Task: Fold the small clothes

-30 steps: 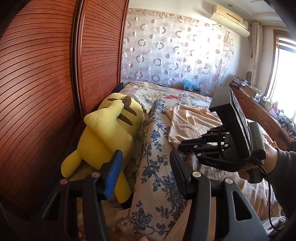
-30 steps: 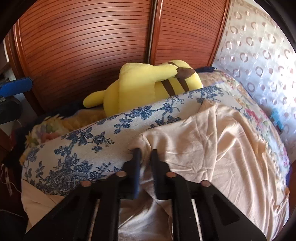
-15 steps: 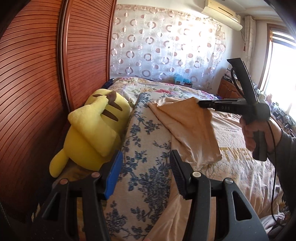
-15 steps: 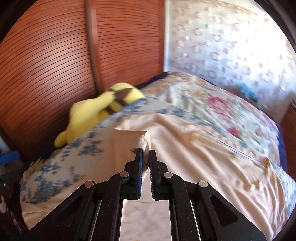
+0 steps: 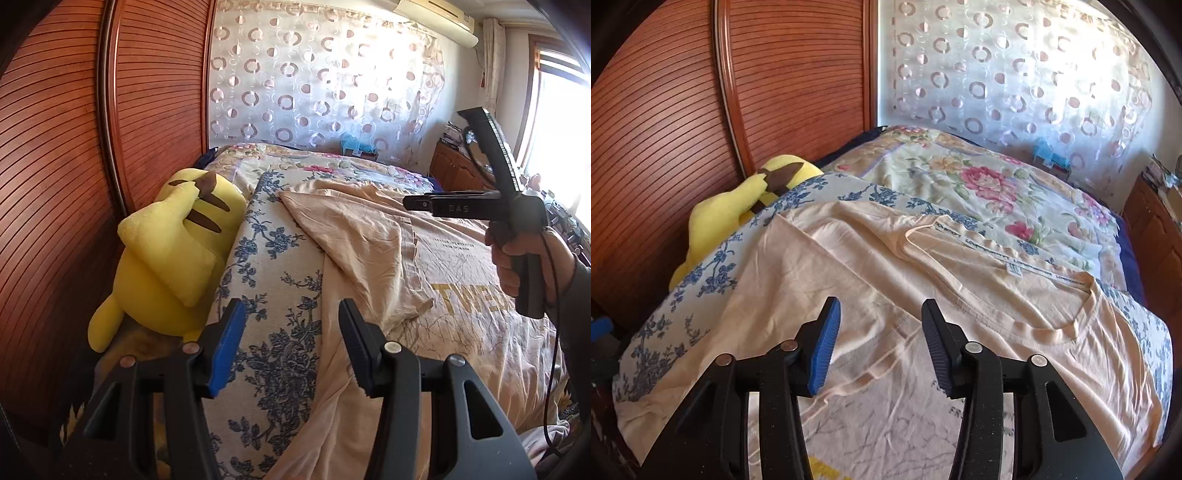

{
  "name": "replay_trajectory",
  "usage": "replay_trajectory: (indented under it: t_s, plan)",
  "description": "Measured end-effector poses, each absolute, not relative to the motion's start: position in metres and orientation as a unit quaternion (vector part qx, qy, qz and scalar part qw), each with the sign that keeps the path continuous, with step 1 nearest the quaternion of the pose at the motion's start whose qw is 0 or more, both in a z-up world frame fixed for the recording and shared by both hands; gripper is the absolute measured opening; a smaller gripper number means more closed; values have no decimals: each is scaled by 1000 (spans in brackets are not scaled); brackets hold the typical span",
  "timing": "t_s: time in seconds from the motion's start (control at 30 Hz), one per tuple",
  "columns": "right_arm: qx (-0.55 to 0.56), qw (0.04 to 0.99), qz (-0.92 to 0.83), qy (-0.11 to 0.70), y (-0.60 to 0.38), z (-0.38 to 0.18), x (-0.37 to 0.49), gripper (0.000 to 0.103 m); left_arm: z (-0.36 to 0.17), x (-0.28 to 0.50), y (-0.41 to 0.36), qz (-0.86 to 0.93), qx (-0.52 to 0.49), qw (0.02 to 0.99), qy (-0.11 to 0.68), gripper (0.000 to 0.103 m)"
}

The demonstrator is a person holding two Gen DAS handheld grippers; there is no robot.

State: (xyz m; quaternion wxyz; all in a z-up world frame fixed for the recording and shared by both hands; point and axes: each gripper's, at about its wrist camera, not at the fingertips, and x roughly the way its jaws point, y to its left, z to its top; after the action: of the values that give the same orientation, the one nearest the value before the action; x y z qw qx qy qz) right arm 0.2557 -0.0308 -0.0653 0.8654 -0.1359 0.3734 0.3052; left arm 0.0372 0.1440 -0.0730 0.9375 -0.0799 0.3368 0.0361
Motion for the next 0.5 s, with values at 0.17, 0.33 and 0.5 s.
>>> replay_trajectory:
  t_s: [0.17,0.33,0.5]
  plan:
    - [-127,863,324,365,-52,-59,240,54,-73,41,136,31,-71,937,341,52]
    - [-134,862,331,361,-81,-58,220,69,-74,46,126,24,-66,937,343,52]
    - [-135,862,316,372,-119,-67,212,69,-74,54,110,10,-60,936,346,52]
